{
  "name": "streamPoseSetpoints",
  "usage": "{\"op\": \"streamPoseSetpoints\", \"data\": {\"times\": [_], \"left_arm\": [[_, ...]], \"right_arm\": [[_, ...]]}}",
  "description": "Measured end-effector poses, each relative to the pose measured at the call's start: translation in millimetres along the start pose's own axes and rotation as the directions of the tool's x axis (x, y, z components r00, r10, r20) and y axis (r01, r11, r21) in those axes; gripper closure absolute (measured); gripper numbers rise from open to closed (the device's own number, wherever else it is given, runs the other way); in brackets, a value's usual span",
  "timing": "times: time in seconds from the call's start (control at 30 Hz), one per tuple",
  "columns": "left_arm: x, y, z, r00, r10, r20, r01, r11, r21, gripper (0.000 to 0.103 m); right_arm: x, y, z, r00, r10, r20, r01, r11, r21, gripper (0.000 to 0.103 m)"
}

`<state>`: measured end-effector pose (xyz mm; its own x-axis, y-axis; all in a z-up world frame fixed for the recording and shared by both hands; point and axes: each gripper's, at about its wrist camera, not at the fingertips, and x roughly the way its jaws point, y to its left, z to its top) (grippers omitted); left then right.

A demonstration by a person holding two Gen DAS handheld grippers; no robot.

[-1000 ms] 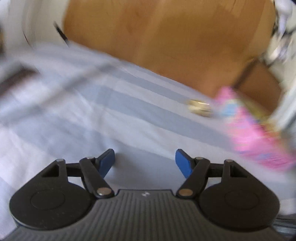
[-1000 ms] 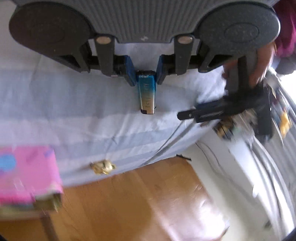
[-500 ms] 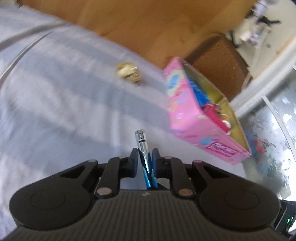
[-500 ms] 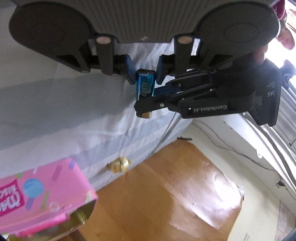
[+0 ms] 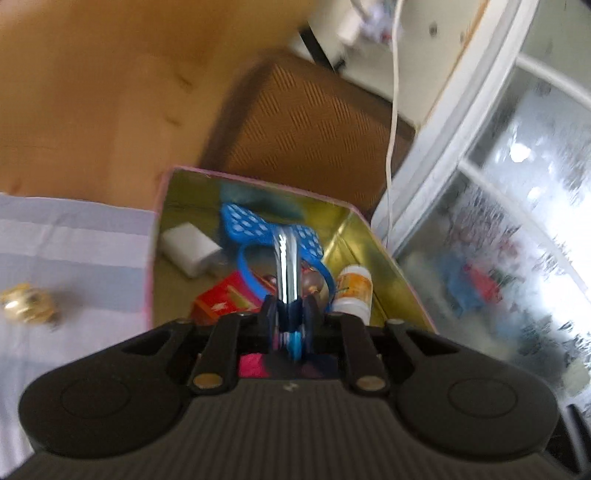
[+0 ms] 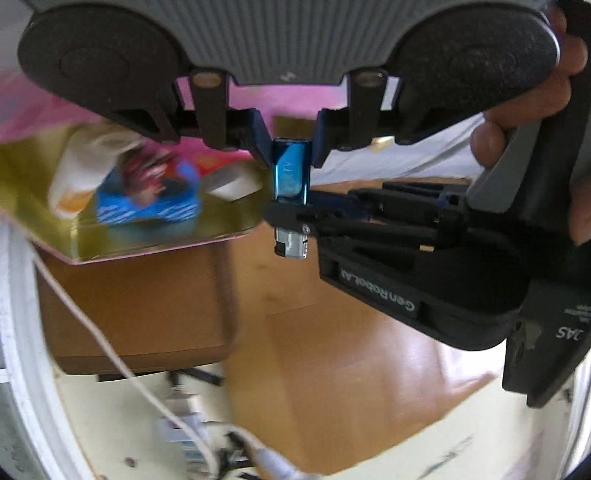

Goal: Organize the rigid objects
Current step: 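Carry the blue lighter into the pink tin and open the right gripper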

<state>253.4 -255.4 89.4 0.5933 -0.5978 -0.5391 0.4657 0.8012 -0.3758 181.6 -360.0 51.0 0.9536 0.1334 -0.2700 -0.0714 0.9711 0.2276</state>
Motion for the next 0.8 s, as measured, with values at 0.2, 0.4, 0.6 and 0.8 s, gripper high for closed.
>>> {"op": "streamPoseSetpoints", "data": {"times": [0.2,0.4,0.6,0.8], "left_arm": [[21.8,-1.5,-6.5,0.982,0.165,0.091,-0.168,0.985,0.029,0.054],[-23.0,21.4,-16.1,0.958,0.223,0.180,-0.227,0.974,0.006,0.054],[-84.7,82.8,-47.1,0.908,0.382,0.173,-0.376,0.924,-0.069,0.054],[-123.3,130.4,-89.0,0.862,0.490,0.131,-0.479,0.871,-0.110,0.054]], "right_arm": [[10.9,-41.3,-0.2,0.990,-0.125,0.066,0.120,0.990,0.079,0.064],[8.2,-58.1,0.0,0.990,-0.126,0.060,0.116,0.983,0.145,0.064],[-5.4,-47.3,-4.0,0.987,-0.147,0.059,0.140,0.983,0.116,0.064],[-16.3,-32.1,-8.9,0.977,-0.189,0.100,0.183,0.981,0.065,0.064]]}}
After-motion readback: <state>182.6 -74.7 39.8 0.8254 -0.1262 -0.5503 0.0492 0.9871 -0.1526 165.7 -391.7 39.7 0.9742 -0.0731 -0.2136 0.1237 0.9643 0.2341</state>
